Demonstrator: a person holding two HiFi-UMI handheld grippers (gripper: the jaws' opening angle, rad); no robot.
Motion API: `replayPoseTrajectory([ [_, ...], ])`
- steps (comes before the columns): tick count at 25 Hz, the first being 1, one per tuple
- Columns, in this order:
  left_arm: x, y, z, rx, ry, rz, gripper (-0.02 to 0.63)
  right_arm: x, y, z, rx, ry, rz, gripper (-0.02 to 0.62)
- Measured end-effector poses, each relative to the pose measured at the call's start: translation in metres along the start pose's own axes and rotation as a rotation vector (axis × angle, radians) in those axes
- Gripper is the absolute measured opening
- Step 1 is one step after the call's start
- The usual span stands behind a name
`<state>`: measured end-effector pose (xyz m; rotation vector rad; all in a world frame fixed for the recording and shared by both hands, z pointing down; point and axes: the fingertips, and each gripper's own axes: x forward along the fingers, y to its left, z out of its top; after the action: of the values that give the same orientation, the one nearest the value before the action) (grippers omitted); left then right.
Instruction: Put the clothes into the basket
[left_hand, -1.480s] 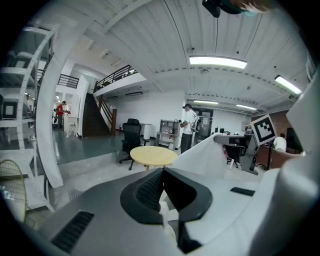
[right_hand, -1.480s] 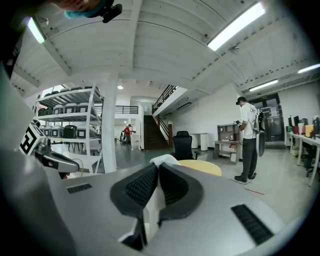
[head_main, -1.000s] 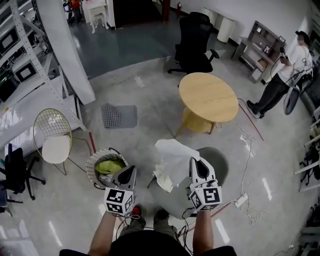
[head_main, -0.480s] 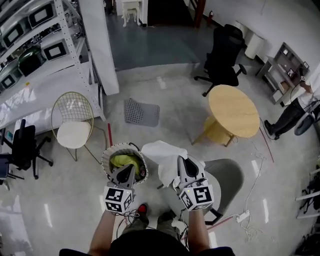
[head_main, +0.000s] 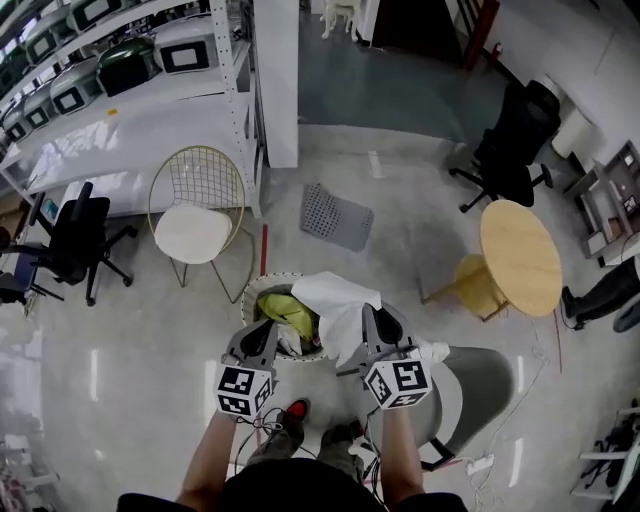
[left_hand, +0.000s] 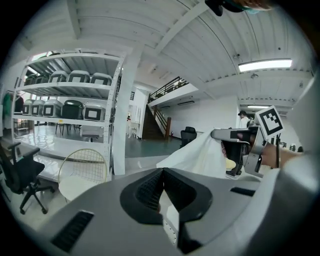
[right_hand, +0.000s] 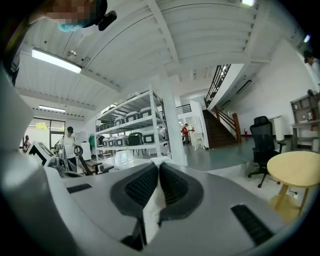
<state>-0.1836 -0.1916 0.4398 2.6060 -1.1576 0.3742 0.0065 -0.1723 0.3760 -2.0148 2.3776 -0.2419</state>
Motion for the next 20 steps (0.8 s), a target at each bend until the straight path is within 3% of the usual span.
replayPoseTrajectory([
  [9, -0.006, 0.070, -0.031, -0.021, 0.047, 0.084, 0.008, 0.074, 0.051, -0.064, -0.008, 0.129, 0.103, 0.035],
  [20, 0.008, 0.117, -0.096, -0.095, 0.126, 0.134, 0.007, 0.134, 0.069, -0.164, -0.008, 0.299, 0.163, 0.035],
])
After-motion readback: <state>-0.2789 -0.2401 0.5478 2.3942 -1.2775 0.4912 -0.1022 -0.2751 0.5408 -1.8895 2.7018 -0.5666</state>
